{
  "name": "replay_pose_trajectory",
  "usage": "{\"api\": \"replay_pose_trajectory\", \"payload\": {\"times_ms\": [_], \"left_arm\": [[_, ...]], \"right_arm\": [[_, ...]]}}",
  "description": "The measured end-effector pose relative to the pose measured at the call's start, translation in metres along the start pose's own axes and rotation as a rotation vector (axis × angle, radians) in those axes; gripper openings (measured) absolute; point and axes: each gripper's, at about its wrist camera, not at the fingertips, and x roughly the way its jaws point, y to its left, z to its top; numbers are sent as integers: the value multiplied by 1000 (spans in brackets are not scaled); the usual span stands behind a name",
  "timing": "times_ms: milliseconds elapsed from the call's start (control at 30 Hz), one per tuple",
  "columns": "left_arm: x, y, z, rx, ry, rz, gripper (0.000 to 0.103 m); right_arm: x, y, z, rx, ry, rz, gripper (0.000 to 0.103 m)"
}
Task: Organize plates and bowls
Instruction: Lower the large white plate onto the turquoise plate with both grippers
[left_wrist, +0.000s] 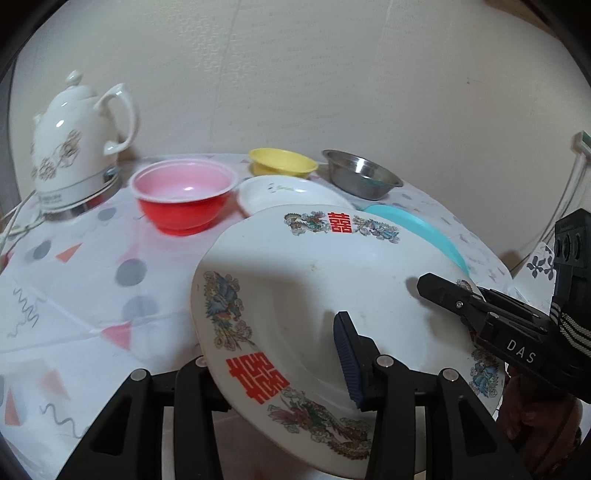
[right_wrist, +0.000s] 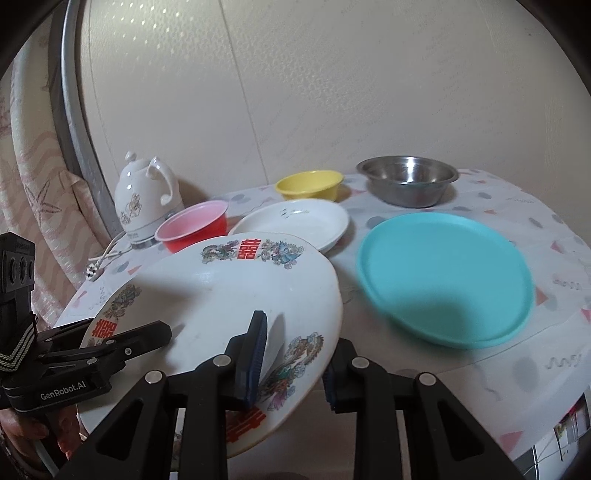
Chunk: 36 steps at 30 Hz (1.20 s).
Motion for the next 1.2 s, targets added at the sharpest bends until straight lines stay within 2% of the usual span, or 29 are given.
{"api": "replay_pose_trajectory", "payload": {"times_ms": [300,567,800,1033,1200], "left_arm": [[21,-53,28,51,15,-48,45],[65,-101,54,83,42,-99,45],[110,-122,71,51,96,-122,45],[151,-134,82,25,147,-120,46],[166,-134,86,11,176,-121,46]], "right_arm": [[-27,-44,10,42,-49,-63,27],[-40,-98,20,74,-67,-152,28],[-27,-140,28,89,-60,-203,28],[-6,-168,30,99,-43,-220,28],[8,-178,33,103,-22,-228,28]]}}
